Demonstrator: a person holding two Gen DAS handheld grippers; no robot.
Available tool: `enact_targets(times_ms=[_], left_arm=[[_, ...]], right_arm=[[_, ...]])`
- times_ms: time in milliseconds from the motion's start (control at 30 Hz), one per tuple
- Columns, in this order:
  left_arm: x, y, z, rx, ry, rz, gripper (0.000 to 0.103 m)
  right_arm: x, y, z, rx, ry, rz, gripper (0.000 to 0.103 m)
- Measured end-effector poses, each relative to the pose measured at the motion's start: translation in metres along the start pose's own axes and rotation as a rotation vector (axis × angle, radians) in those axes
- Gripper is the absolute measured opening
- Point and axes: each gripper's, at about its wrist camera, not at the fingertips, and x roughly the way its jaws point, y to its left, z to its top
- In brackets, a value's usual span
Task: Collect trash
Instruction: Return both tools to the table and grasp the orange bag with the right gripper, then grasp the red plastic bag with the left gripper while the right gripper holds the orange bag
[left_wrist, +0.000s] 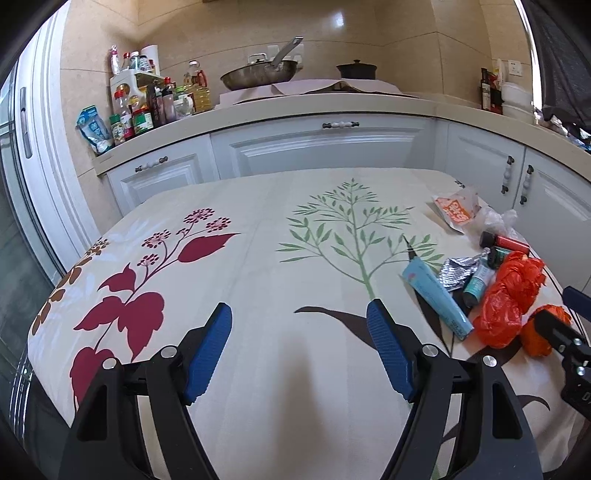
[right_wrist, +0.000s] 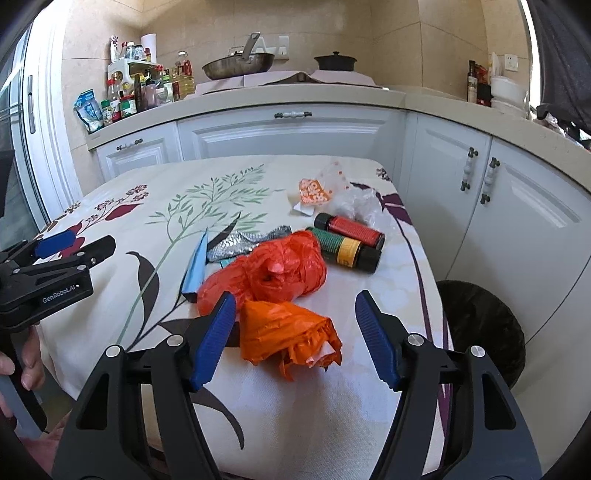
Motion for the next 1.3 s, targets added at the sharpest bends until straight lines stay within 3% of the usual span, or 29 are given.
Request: enact_targets(times_ms=[167, 200, 233, 267, 633, 1067, 1300], left_arm=[[-0.001, -0.007, -0.001, 0.01, 0.004, -0.012, 0.073], [-0.001, -0.008, -0.001, 0.014, 0.005, -0.016, 0.073], [-0.001, -0.01, -0.001, 0.017, 0.005, -0.019, 0.073], [-0.001, -0.011, -0.002, 0.02, 0.005, -0.021, 0.073], [-0.01, -0.041, 0.001, 0.07, -0.014, -0.088, 0.073], [-0.018, -0.106, 0.008, 0.164, -0.049, -0.205, 0.073], [-0.014, -0.136, 0.008, 0.212, -0.048, -0.23, 0.073]], right_arm=[[0.004, 0.0, -0.004, -0.002, 0.01, 0.007, 0.065], [0.005, 0.0, -0.005, -0.004, 0.011, 0.012, 0.062], [0.005, -0.001, -0.005, -0.003, 0.014, 0.019, 0.052], [0.006, -0.001, -0.005, -0.003, 0.019, 0.024, 0.051], [-0.005, -0.016, -0.005, 0.009, -0.011, -0.011, 0.05], [-0.02, -0.072, -0.009, 0.112, -0.051, -0.09, 0.05], [-0.022, -0.099, -0.013, 0.164, -0.059, -0.117, 0.05]])
